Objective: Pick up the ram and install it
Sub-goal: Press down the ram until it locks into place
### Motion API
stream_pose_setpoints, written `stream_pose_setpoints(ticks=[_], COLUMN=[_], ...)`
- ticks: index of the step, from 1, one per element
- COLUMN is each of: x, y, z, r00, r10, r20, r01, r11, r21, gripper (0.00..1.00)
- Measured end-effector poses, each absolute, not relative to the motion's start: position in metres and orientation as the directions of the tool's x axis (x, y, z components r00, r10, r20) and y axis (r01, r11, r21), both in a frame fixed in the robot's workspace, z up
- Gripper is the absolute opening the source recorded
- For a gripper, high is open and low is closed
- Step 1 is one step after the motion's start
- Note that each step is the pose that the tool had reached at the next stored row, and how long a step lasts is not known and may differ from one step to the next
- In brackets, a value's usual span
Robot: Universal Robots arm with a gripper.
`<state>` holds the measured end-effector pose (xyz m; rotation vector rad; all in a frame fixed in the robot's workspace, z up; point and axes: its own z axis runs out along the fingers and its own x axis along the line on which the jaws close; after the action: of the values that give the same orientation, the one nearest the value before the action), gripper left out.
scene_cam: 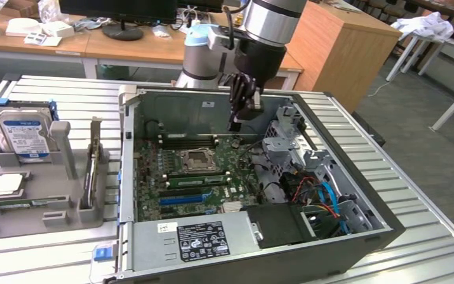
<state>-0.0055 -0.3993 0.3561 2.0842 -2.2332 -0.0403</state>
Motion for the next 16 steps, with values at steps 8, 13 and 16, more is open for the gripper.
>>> stream_pose_setpoints(ticks=[8,13,16], x=[-0.0055,-0.0055,-0.0055], y=[-0.3993,-0.3993,-0.3993], z=[0.3551,0.3546,0.3543], r00=[-0.201,-0.283,-0.333], r10=[-0.979,-0.958,-0.942], r20=[0.047,0.048,0.049], r01=[-0.976,-0.955,-0.939], r11=[0.204,0.286,0.336], r21=[0.078,0.078,0.077], gripper=[0.11,0.11,0.11])
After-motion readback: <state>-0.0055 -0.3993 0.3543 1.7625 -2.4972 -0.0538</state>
